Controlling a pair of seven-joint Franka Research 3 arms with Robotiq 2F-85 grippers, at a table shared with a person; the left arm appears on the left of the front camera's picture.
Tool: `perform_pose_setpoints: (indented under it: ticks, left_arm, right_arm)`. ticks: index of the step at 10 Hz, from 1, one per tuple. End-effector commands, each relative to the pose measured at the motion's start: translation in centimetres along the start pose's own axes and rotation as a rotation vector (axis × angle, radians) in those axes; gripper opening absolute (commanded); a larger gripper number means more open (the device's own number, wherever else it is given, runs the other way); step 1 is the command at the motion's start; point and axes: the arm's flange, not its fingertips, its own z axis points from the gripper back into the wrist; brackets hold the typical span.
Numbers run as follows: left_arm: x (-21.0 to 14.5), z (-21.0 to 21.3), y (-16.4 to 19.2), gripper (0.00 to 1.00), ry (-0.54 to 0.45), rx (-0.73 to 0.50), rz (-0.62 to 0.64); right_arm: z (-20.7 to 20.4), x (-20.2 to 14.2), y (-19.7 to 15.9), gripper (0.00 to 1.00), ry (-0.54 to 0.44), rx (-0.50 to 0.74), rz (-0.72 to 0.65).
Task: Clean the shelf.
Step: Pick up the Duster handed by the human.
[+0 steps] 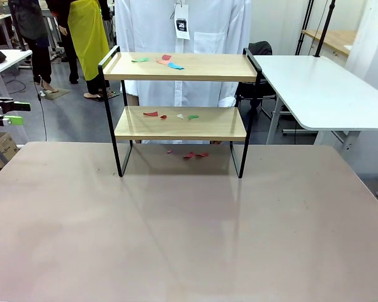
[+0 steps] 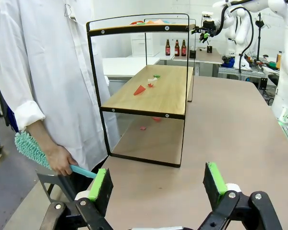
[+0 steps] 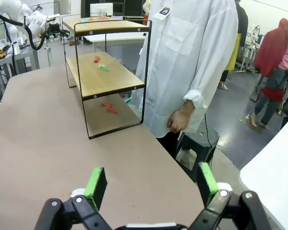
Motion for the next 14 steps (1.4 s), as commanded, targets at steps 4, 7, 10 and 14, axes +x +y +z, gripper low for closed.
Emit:
perform_pose_setpoints:
  ticks: [4,7,10,14]
  left_arm:
    - [0.08,0.00,-0.01,1.00,-0.001,-0.001,-0.002]
    - [0.08,0.00,-0.01,1.00,-0.001,-0.001,-0.002]
    - [0.08,0.00,-0.01,1.00,-0.001,-0.001,-0.002]
    - [0.08,0.00,-0.01,1.00,-0.001,-0.001,-0.002]
  right_arm:
    - [-0.12,0.10,-0.06,1.00,0.001,-0.002,0.003]
    - [-0.12,0.10,-0.06,1.00,0.001,-0.002,0.003]
    - [-0.12,0.10,-0.06,1.00,0.001,-0.002,0.003]
    - [-0.12,0.10,-0.06,1.00,0.001,-0.002,0.003]
